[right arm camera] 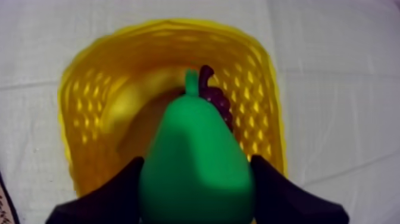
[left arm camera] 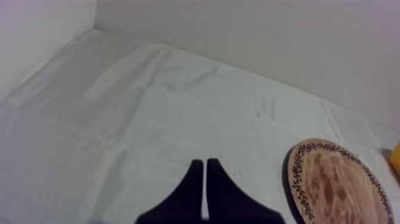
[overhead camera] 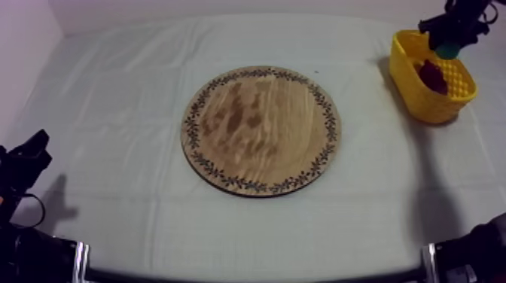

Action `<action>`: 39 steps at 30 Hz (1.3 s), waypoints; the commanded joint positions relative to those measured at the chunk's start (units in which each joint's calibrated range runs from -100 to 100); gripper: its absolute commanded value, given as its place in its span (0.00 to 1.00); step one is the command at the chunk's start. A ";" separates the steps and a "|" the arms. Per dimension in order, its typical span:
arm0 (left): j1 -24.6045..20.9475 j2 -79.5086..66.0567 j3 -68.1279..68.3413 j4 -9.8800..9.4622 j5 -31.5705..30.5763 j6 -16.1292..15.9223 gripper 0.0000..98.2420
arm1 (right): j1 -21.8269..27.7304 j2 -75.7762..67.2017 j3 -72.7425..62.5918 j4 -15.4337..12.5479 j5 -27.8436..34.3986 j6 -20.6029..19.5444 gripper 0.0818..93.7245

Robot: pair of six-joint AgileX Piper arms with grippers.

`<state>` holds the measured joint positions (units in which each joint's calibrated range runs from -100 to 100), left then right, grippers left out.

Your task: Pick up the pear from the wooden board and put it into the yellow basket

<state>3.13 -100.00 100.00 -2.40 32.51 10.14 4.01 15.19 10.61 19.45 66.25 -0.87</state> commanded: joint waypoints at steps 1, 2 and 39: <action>0.02 0.00 0.00 -0.02 -0.01 -0.01 0.00 | 0.45 1.55 0.70 -0.91 -1.23 0.01 0.47; 0.02 0.00 0.00 -0.02 -0.01 -0.01 0.00 | 0.65 2.23 0.99 -1.29 -1.96 0.01 0.48; 0.02 0.00 0.00 -0.02 -0.01 -0.01 0.00 | 4.39 -40.69 40.99 -9.78 -38.89 6.11 0.50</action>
<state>3.13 -100.00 100.00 -2.40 32.51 10.14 8.52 -14.43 43.16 10.18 29.24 4.55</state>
